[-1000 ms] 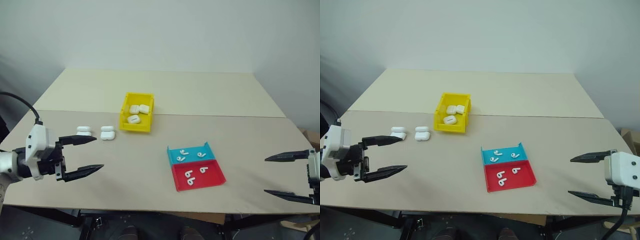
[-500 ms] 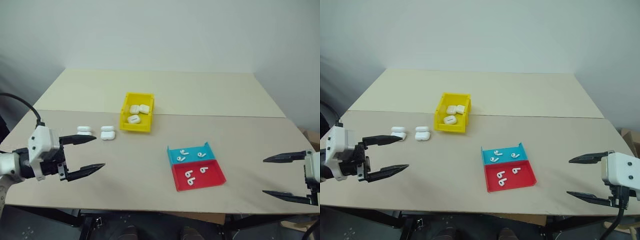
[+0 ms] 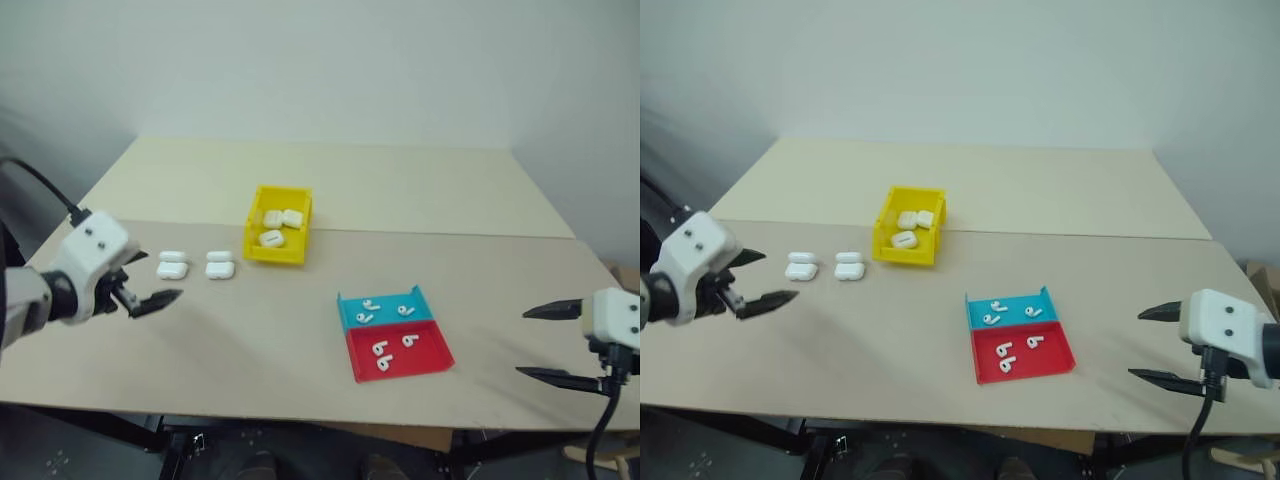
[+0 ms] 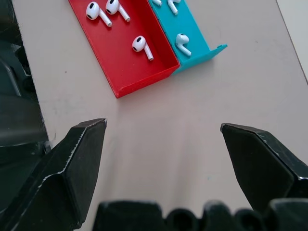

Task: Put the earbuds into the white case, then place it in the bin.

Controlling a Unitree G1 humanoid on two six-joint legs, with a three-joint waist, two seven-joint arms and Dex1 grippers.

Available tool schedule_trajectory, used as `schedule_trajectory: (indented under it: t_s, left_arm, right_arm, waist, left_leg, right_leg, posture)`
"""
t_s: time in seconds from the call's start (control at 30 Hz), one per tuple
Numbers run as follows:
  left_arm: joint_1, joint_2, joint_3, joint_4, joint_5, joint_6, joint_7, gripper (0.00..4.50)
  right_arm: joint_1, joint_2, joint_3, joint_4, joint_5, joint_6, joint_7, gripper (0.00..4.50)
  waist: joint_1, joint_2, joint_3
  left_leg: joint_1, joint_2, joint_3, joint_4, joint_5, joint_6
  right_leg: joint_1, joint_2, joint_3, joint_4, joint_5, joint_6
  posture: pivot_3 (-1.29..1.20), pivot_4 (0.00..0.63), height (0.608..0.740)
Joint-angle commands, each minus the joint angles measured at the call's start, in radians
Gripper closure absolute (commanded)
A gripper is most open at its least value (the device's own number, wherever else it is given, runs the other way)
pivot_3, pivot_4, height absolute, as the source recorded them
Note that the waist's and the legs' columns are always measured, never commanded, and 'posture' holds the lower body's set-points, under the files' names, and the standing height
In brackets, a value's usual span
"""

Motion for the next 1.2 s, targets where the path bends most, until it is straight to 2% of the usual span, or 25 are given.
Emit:
schedule_trajectory:
  t_s: [0.03, 0.1, 0.3, 0.47, 0.57, 0.7, 0.8, 1.2]
  left_arm:
    - [-0.295, -0.016, -0.165, 0.187, 0.006, 0.288, 0.040, 0.00]
    - [-0.416, -0.007, -0.284, 0.268, 0.023, 0.347, 0.018, 0.00]
    - [-0.645, -0.048, -0.559, 0.559, 0.130, 0.305, -0.048, 0.00]
    - [-0.776, -0.096, -0.751, 0.788, 0.251, 0.171, -0.187, 0.00]
    - [-0.862, -0.161, -0.815, 0.977, 0.328, 0.089, -0.261, 0.00]
    - [-0.957, -0.250, -0.838, 1.213, 0.416, 0.000, -0.324, 0.00]
    - [-1.005, -0.307, -0.838, 1.324, 0.482, -0.059, -0.343, 0.00]
    - [-1.049, -0.399, -0.730, 1.545, 0.611, -0.140, -0.243, 0.00]
  right_arm:
    - [-0.024, -0.012, 0.016, -0.023, -0.001, 0.041, -0.035, 0.08]
    - [-0.036, -0.012, 0.033, -0.025, -0.006, 0.054, -0.051, 0.08]
    - [-0.070, -0.011, 0.087, -0.026, -0.017, 0.093, -0.106, 0.08]
    - [-0.077, -0.004, 0.105, -0.038, -0.017, 0.120, -0.128, 0.08]
    - [-0.076, 0.000, 0.112, -0.044, -0.019, 0.127, -0.139, 0.08]
    - [-0.072, 0.004, 0.108, -0.048, -0.016, 0.142, -0.151, 0.08]
    - [-0.067, 0.002, 0.109, -0.048, -0.029, 0.147, -0.161, 0.08]
    - [-0.031, 0.011, 0.093, -0.075, -0.038, 0.176, -0.193, 0.08]
  waist:
    - [0.000, -0.001, 0.001]
    - [-0.001, -0.002, 0.001]
    - [-0.007, -0.002, 0.001]
    - [-0.002, -0.003, 0.001]
    - [0.002, -0.003, 0.001]
    - [0.001, -0.003, 0.002]
    - [0.001, -0.003, 0.002]
    - [-0.003, -0.004, 0.002]
  left_leg:
    - [-0.001, 0.000, 0.000, 0.000, 0.000, 0.000]
    - [-0.002, 0.000, -0.001, 0.000, 0.000, 0.000]
    - [-0.005, -0.001, -0.001, 0.000, -0.001, 0.001]
    - [-0.006, -0.002, -0.001, 0.000, -0.001, 0.001]
    - [-0.007, -0.002, -0.002, 0.000, -0.001, 0.001]
    - [-0.009, -0.002, -0.002, 0.001, -0.001, 0.001]
    - [-0.011, -0.002, -0.002, 0.001, -0.001, 0.001]
    - [-0.011, -0.002, -0.003, 0.001, -0.001, 0.001]
  right_leg:
    - [-0.001, 0.000, 0.000, 0.000, 0.000, 0.000]
    - [-0.001, 0.001, 0.000, 0.000, 0.000, 0.000]
    - [-0.005, 0.001, 0.000, 0.001, -0.001, 0.000]
    - [-0.005, 0.000, 0.000, 0.001, -0.001, 0.000]
    - [-0.005, 0.000, -0.001, 0.001, -0.001, -0.001]
    - [-0.006, 0.000, -0.002, 0.000, -0.001, 0.000]
    - [-0.007, 0.000, -0.002, 0.000, -0.001, 0.000]
    - [-0.008, 0.000, -0.002, 0.001, -0.001, 0.000]
  posture:
    - [0.00, 0.150, 0.740]
    - [0.00, 0.150, 0.740]
    - [0.00, 0.150, 0.740]
    - [0.00, 0.150, 0.740]
    - [0.00, 0.150, 0.740]
    - [0.00, 0.150, 0.740]
    - [0.00, 0.150, 0.740]
    - [0.00, 0.150, 0.740]
